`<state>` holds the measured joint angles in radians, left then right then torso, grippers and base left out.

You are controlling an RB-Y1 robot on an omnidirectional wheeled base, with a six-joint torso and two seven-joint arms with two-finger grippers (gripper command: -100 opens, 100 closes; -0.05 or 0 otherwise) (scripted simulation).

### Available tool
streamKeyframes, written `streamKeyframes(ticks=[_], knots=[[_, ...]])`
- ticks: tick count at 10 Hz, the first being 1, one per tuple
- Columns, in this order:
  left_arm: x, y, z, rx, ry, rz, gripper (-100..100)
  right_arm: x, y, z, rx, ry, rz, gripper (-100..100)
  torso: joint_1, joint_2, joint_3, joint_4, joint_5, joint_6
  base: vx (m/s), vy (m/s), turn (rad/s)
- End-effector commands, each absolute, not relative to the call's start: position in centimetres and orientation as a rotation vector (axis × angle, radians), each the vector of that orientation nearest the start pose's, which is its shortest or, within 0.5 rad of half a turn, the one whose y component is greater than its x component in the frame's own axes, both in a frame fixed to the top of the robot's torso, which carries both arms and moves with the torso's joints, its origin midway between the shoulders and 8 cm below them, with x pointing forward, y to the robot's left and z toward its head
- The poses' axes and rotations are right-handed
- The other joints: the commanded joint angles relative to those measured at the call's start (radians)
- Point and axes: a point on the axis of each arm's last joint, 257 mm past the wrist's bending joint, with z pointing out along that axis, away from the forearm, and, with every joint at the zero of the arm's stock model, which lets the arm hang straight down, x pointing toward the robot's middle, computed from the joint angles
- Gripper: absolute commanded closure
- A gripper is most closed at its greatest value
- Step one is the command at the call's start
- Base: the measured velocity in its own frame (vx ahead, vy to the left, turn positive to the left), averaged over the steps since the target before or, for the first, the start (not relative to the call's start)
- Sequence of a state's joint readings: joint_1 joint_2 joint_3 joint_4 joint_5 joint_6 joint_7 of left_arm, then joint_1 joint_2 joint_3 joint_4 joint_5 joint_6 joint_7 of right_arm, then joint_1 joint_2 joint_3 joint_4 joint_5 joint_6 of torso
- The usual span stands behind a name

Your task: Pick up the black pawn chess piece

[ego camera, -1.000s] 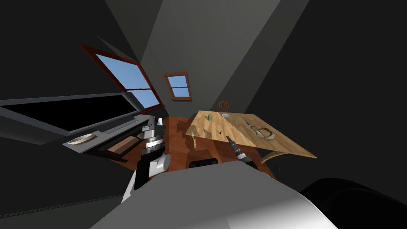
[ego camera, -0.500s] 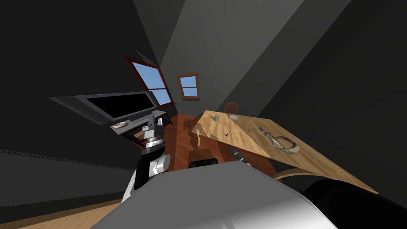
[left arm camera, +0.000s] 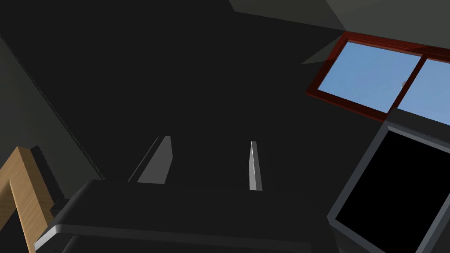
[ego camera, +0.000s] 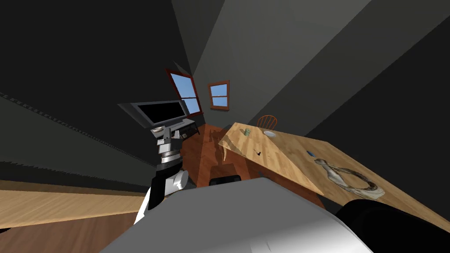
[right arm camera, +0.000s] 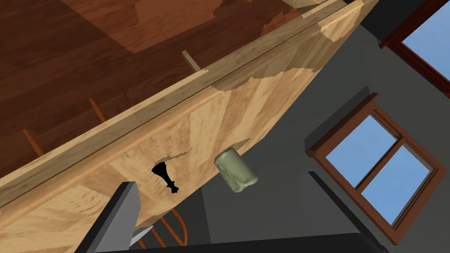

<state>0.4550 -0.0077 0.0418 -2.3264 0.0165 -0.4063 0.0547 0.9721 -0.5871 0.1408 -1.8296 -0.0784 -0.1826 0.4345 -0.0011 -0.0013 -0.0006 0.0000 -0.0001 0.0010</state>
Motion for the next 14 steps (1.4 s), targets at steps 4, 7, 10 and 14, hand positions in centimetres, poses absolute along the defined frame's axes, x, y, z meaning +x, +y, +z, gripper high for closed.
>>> streamKeyframes(ticks=[4,7,10,14], knots=[[35.0,29.1,4.3,-0.695,0.58,-1.337,0,9.7,-39.3,-44.9,0.786,2.275,0.266,-100,0.0,-0.001,0.0,0.0,0.0,0.0,0.031,0.01,0.264],[35.0,29.1,4.3,-0.695,0.58,-1.337,0,5.2,-41.6,-46.4,0.756,2.397,0.151,-100,-0.001,-0.003,-0.002,-0.001,0.0,0.0,0.055,0.0,0.327],[35.0,29.1,4.3,-0.695,0.58,-1.337,0,1.0,-44.0,-47.4,0.716,2.505,0.039,-100,-0.002,-0.005,-0.003,-0.001,0.0,-0.001,0.073,-0.012,0.319],[35.0,29.2,4.3,-0.695,0.58,-1.337,0,-6.2,-48.6,-47.7,0.612,2.682,-0.171,-100,-0.002,-0.006,-0.004,-0.001,0.0,0.0,0.098,-0.025,0.353]])
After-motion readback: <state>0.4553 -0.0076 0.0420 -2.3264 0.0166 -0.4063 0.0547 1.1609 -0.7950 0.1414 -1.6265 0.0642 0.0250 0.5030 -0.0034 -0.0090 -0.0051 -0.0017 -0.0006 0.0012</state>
